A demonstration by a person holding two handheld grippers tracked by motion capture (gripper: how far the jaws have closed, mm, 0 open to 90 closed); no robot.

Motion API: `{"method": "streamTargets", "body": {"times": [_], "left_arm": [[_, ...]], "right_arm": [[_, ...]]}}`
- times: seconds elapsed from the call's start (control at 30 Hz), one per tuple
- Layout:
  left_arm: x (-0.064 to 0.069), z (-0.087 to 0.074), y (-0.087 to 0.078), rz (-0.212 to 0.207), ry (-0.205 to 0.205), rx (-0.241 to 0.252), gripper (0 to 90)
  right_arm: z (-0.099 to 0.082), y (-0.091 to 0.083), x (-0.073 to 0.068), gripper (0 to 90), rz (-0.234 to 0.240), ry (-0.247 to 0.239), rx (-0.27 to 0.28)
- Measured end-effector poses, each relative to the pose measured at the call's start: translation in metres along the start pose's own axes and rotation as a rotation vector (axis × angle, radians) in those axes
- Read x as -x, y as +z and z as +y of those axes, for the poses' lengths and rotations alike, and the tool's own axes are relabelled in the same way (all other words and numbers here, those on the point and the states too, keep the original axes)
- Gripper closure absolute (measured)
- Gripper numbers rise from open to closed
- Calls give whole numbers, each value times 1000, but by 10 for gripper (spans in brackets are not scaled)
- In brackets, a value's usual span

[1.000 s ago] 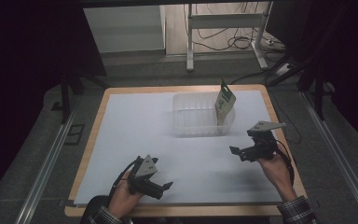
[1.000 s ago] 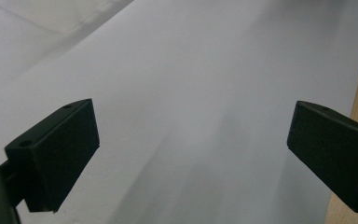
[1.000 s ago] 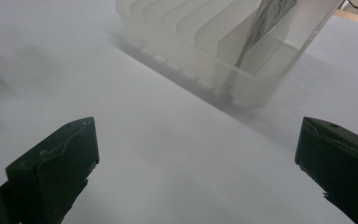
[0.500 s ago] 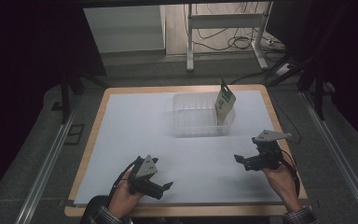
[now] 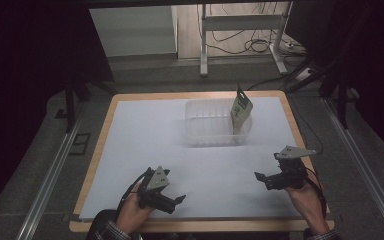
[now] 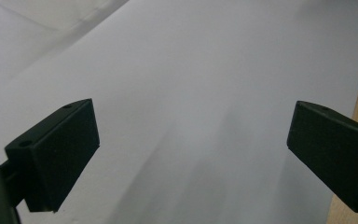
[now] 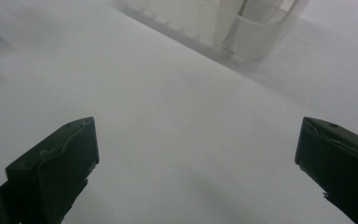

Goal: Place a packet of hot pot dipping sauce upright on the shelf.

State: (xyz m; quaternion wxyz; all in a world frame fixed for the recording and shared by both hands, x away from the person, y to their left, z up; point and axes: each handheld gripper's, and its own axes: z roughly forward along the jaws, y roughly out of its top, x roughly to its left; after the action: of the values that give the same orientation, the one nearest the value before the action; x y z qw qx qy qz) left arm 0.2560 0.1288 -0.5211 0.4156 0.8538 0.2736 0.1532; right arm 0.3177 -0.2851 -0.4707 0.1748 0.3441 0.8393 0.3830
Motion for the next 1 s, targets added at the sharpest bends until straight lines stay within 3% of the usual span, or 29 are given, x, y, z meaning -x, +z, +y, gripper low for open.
{"method": "streamTargets", "body": {"times": [0.3, 1.0], "left_arm": [[0, 0, 0, 2, 0, -1, 19], [-2, 0, -1, -3, -12, 11, 18]], "right_arm": [[-8, -4, -2, 0, -12, -7, -25], [-35, -9, 3, 0, -29, 25, -108]]}}
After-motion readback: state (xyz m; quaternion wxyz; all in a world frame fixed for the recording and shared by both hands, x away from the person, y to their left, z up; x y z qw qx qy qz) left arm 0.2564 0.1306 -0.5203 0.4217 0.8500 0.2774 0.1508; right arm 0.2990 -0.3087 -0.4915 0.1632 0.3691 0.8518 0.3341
